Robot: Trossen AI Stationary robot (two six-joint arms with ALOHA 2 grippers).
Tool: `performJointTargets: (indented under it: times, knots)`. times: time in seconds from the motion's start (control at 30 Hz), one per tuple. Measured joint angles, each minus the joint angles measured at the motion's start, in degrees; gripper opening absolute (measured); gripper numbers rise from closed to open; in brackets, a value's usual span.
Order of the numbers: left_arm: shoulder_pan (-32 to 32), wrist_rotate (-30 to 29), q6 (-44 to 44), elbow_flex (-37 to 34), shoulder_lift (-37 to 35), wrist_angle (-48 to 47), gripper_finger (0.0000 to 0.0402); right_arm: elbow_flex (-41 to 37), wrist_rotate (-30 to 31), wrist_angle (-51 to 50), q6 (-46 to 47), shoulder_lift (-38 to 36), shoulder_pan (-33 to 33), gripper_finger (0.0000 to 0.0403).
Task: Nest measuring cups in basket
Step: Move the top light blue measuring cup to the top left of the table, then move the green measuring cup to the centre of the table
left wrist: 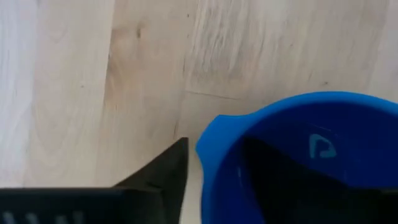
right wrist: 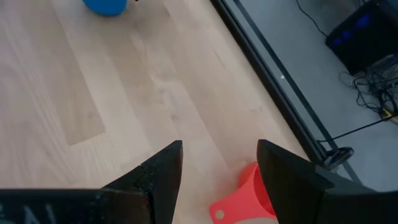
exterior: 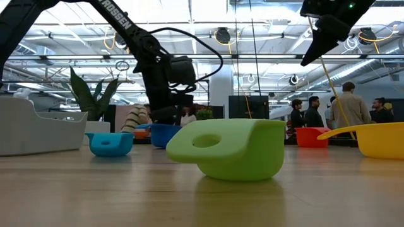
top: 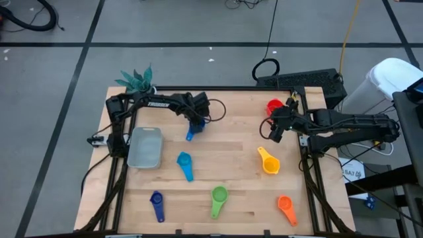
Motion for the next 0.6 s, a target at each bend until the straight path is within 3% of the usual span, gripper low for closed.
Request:
performJointTargets:
  times: [0.3,0.6]
  knots:
    - [-0.2,-4.5,-0.7,0.0,-1.4,-0.7,0.0251,0.0,0.0,0.0,-0.2,0.0,0.0,0.0199]
    - [0.5,-7.6,-0.5,0.1,-8.5,-1.6,0.0253,-2.3,1.2,-0.2,-2.6,-0.2,-3.2,0.0199]
